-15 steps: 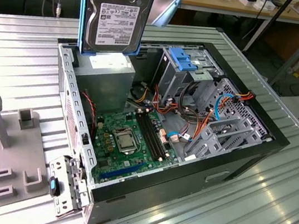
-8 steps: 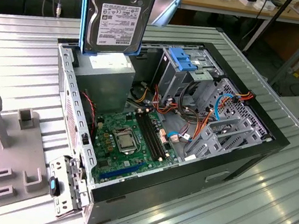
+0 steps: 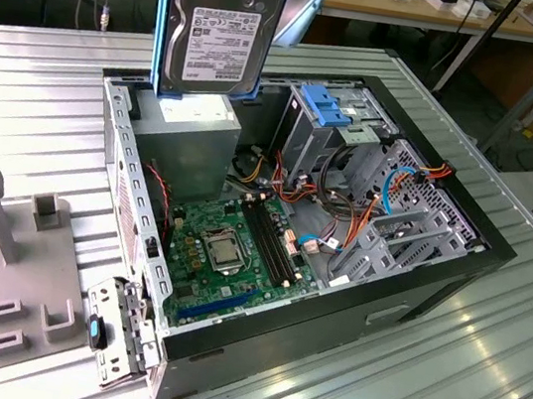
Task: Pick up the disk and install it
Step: 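Pick up the disk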
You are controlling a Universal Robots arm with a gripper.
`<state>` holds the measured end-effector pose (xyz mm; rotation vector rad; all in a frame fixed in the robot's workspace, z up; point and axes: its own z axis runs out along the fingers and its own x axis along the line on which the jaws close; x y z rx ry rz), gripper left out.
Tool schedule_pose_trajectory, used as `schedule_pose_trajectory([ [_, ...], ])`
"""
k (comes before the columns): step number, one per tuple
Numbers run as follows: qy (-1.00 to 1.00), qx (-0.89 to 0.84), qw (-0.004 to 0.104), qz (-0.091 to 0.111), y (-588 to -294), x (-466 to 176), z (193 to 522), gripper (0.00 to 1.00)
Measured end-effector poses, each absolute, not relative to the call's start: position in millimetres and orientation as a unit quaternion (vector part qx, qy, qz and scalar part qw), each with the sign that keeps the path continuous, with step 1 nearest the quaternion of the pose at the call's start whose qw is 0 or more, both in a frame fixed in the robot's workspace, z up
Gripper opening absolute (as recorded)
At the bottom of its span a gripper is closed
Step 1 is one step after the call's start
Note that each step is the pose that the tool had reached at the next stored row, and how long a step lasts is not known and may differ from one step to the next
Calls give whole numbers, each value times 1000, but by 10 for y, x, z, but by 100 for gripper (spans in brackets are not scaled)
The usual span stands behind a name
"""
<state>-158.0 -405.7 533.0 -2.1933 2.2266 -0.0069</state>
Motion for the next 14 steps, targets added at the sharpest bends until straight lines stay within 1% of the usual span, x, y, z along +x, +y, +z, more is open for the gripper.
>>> schedule_pose_trajectory([
  [14, 713, -702, 8, -2, -4114, -1466, 5330, 37],
])
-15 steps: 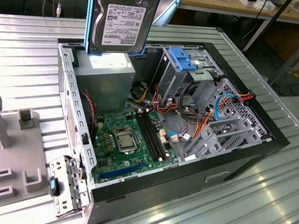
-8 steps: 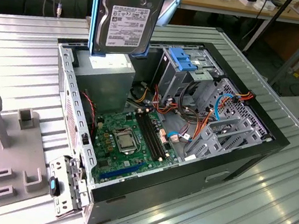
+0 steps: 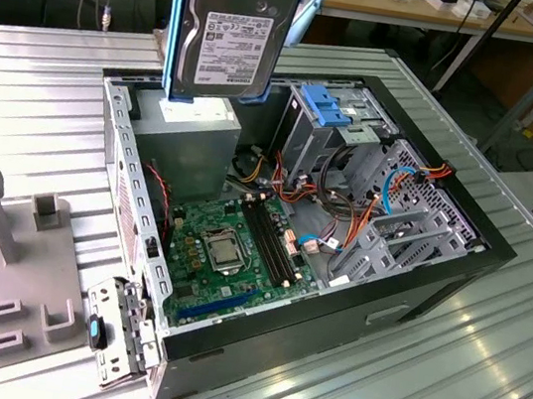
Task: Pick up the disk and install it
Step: 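Pick up the disk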
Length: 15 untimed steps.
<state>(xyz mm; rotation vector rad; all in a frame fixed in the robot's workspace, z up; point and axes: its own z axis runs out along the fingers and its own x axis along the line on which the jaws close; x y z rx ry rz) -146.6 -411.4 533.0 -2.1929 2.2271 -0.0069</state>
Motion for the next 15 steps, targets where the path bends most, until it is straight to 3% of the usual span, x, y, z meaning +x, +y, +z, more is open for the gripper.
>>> schedule_pose_trajectory([
  [15, 713, -702, 8, -2, -4142, -1314, 5330, 37],
])
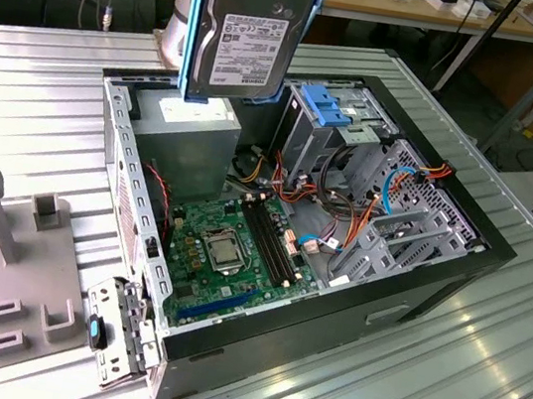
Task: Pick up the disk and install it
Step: 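Pick up the disk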
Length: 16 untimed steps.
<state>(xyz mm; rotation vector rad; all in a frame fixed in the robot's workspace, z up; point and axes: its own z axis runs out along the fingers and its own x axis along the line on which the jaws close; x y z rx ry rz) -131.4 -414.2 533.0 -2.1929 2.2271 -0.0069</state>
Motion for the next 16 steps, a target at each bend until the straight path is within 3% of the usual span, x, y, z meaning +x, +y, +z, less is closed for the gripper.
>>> schedule_pose_trajectory([
  [16, 713, -702, 8, -2, -4281, -1169, 5328, 37],
])
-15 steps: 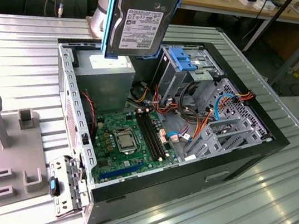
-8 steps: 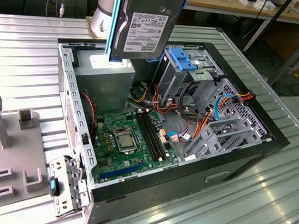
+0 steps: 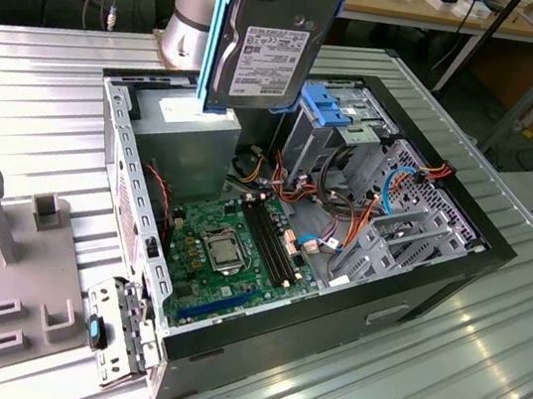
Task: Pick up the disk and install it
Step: 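Pick up the disk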
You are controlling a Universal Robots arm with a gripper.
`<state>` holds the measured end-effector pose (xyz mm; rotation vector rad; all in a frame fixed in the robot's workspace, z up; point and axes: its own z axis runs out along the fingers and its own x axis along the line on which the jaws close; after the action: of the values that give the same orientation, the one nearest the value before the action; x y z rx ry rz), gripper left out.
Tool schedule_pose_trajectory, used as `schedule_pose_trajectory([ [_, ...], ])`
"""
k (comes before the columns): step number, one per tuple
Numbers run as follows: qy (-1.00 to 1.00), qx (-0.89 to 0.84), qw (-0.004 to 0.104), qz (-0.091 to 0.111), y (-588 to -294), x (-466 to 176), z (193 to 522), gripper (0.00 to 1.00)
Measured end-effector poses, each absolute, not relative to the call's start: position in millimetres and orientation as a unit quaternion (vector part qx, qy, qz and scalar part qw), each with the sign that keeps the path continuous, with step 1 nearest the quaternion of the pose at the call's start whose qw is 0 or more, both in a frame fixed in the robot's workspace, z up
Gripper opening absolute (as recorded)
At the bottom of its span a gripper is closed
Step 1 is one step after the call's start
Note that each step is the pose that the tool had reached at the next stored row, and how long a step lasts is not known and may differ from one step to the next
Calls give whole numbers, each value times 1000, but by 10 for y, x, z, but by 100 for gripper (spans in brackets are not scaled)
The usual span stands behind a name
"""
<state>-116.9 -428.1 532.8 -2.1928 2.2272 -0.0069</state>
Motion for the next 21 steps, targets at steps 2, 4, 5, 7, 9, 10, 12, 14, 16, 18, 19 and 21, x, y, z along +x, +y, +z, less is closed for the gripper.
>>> schedule_pose_trajectory([
  [2, 713, -702, 8, -2, -4286, -1154, 5328, 37],
  [4, 713, -702, 8, -2, -4292, -1133, 5328, 37],
  [5, 713, -702, 8, -2, -4295, -1124, 5328, 37],
  [7, 713, -702, 8, -2, -4301, -1109, 5327, 37],
  [9, 713, -702, 8, -2, -4321, -1093, 5327, 37],
  [10, 713, -702, 8, -2, -4333, -1089, 5327, 37],
  [12, 713, -702, 8, -2, -4371, -1074, 5326, 37],
  [14, 713, -702, 8, -2, -4406, -1064, 5326, 37],
  [16, 713, -702, 8, -2, -4465, -1037, 5324, 37],
  [18, 713, -702, 8, -2, -4516, -1000, 5322, 37],
  [19, 713, -701, 8, -2, -4527, -988, 5322, 37],
  [21, 713, -701, 8, -2, -4557, -943, 5319, 37],
])
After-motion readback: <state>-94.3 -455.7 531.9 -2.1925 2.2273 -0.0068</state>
